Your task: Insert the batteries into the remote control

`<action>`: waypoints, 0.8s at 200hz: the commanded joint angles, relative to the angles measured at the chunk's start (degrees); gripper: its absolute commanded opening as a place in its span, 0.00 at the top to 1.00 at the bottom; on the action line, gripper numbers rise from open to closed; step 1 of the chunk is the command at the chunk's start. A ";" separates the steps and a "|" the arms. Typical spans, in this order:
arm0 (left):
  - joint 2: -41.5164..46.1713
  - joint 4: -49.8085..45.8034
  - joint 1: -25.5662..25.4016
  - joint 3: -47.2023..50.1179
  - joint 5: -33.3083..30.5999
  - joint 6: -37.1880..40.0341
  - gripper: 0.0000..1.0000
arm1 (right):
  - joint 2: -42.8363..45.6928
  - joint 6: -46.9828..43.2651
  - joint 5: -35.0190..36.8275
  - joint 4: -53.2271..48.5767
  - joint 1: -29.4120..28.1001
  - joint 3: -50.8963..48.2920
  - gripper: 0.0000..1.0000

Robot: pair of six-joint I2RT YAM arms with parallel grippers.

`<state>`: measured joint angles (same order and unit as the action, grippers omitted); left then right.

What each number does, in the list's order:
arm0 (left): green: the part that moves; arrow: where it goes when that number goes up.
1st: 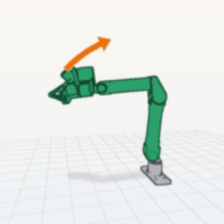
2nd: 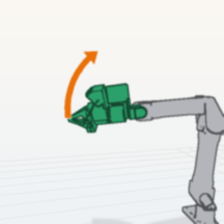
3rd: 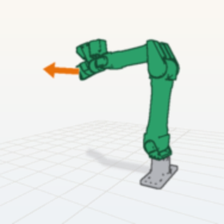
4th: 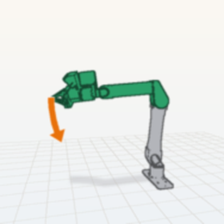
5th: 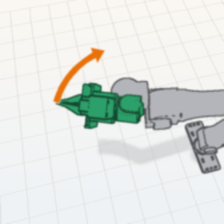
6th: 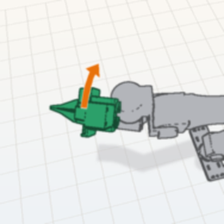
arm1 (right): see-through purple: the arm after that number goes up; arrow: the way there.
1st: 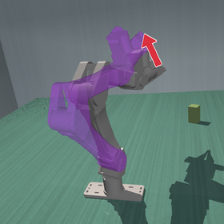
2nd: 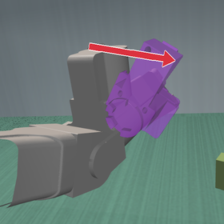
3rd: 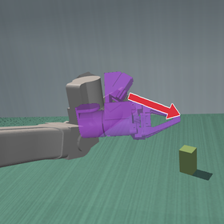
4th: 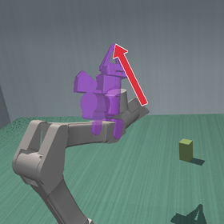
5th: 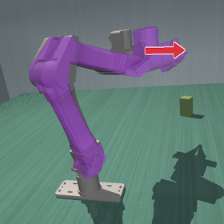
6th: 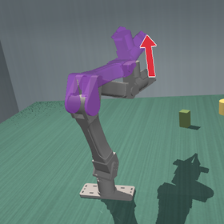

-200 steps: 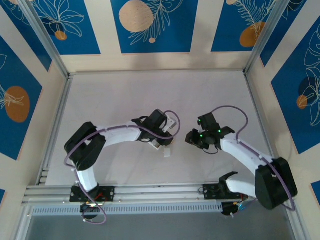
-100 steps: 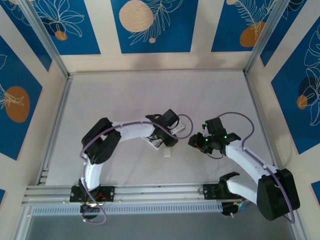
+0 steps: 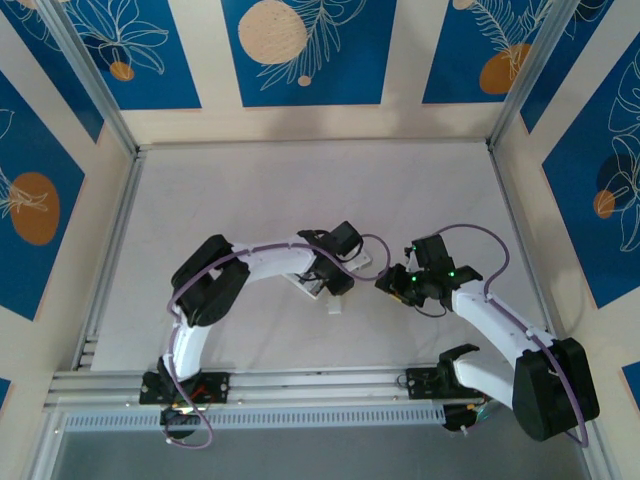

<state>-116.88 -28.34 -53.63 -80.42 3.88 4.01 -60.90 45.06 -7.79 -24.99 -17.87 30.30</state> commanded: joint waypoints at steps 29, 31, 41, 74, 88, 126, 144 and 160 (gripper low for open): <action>-1.83 -1.37 -1.48 0.23 -2.35 0.78 0.94 | 1.31 -0.14 -2.35 0.74 0.25 -0.90 0.50; -1.74 -1.19 -1.48 0.37 -2.44 0.68 0.94 | 1.34 -0.10 -2.43 0.91 0.21 -1.00 0.49; -0.89 -0.05 -1.42 1.15 -3.08 0.03 0.96 | 1.61 0.06 -2.79 1.53 -0.01 -1.17 0.47; 5.09 5.73 -1.20 5.81 -4.42 -4.03 1.00 | 1.94 0.53 -3.33 4.86 -1.84 -1.78 0.39; 8.65 8.59 -1.05 8.65 -4.23 -6.54 1.00 | 1.67 0.80 -2.99 6.44 -2.92 -1.64 0.37; 18.32 16.47 -0.52 17.73 -5.43 -12.69 1.00 | -1.53 1.34 -2.12 9.15 -5.48 0.26 0.29; 22.29 20.83 -0.27 22.33 -6.20 -14.93 0.99 | -3.83 1.61 -1.66 10.25 -7.23 1.48 0.09; 24.74 23.94 0.31 25.35 -6.13 -16.67 0.99 | -5.71 1.76 -0.73 10.66 -9.05 2.80 0.02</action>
<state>-96.53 -12.88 -54.28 -60.34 -0.93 -7.60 -64.05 46.22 -9.23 -16.43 -23.99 29.76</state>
